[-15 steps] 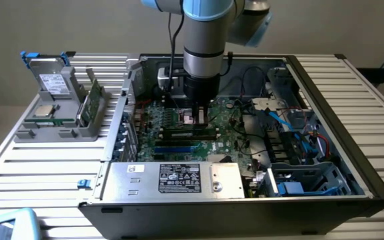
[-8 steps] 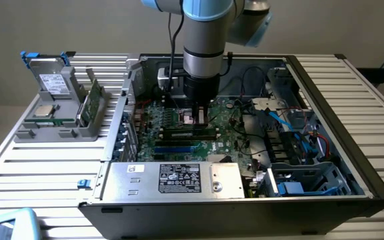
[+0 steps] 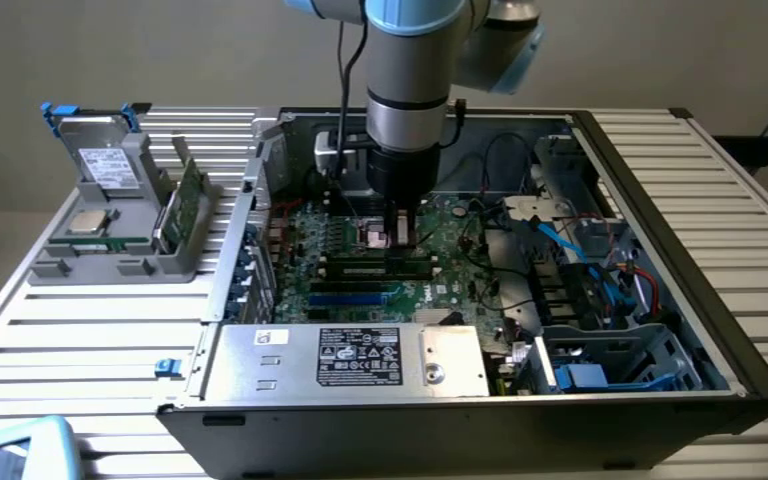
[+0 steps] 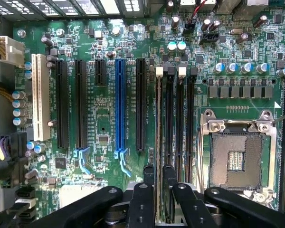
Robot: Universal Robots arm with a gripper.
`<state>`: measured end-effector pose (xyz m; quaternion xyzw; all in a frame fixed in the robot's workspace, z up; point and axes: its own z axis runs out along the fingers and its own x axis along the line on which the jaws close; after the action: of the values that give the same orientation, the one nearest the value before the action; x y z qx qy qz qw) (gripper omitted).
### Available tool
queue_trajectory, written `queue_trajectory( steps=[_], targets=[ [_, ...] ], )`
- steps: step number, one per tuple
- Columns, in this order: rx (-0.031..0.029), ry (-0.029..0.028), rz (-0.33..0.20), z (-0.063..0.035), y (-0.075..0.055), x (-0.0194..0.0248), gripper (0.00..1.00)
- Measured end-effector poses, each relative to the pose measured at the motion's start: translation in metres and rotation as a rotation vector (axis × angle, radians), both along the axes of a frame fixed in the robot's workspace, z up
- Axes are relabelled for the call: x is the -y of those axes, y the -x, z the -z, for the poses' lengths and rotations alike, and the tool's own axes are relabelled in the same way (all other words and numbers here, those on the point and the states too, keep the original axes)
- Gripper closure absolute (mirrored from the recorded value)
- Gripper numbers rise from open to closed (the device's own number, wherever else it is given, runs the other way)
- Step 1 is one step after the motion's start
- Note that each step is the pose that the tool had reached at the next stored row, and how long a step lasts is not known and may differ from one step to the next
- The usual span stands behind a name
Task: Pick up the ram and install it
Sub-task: 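Insert the ram into the slot, then press down the ram until it locks into place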
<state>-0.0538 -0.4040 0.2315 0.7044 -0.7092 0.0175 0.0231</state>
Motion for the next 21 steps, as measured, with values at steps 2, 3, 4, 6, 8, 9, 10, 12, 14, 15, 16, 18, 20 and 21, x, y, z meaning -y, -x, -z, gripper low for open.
queue_trajectory(
  steps=[2, 3, 4, 6, 8, 9, 10, 12, 14, 15, 16, 18, 20, 21],
  targets=[
    [-0.0005, -0.0001, 0.000, -0.0092, -0.001, 0.0001, 0.77],
    [-0.0010, 0.0001, 0.000, -0.0135, -0.003, 0.0002, 0.77],
    [-0.0020, 0.0001, 0.000, -0.0182, -0.005, 0.0003, 0.77],
    [-0.0045, 0.0000, 0.000, -0.0262, -0.010, 0.0003, 0.77],
    [-0.0095, -0.0002, 0.000, -0.0313, -0.015, 0.0004, 0.77],
    [-0.0125, -0.0003, 0.000, -0.0334, -0.018, 0.0004, 0.77],
    [-0.0174, -0.0006, 0.000, -0.0338, -0.020, 0.0004, 0.77],
    [-0.0193, -0.0006, 0.000, -0.0339, -0.020, 0.0005, 0.77],
    [-0.0194, -0.0003, 0.000, -0.0339, -0.020, 0.0005, 0.77],
    [-0.0194, -0.0001, 0.000, -0.0339, -0.020, 0.0005, 0.77],
    [-0.0195, -0.0001, 0.000, -0.0339, -0.020, 0.0005, 0.77],
    [-0.0195, 0.0001, 0.000, -0.0340, -0.020, 0.0005, 0.77],
    [-0.0196, 0.0002, 0.000, -0.0340, -0.020, 0.0005, 0.77],
    [-0.0195, 0.0003, 0.000, -0.0340, -0.020, 0.0005, 0.77]
  ],
)
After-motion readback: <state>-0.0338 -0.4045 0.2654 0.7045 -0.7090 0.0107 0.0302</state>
